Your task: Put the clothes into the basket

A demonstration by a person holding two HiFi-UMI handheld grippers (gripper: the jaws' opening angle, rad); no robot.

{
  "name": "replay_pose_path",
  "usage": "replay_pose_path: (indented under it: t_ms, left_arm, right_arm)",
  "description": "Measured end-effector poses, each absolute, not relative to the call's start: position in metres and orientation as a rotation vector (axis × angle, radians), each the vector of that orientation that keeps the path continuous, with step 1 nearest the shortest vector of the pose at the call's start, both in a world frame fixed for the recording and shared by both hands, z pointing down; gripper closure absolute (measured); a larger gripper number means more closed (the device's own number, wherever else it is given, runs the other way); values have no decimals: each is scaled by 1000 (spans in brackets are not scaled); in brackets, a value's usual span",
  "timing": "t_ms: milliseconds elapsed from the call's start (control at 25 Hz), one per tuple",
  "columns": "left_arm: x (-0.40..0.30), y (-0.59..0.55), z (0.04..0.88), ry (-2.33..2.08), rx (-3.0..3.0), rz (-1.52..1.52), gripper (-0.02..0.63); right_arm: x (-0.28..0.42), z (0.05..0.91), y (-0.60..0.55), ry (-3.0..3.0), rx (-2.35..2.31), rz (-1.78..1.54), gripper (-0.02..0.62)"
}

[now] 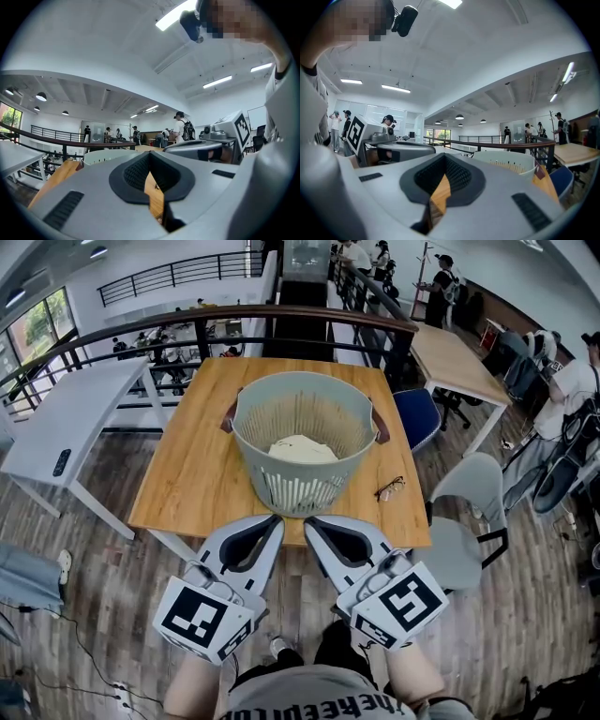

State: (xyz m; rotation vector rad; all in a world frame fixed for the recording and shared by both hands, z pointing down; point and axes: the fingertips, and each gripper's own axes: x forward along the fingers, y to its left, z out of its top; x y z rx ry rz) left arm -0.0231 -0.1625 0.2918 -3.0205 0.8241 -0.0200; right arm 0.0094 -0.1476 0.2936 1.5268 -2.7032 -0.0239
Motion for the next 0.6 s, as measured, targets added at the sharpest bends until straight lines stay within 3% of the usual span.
replay_pose_path:
  t_ms: [600]
  left_arm:
    - [-22,-161,292,798,-3034,5,592]
  right_arm:
    - [11,294,-146,-2679,1546,-33,586]
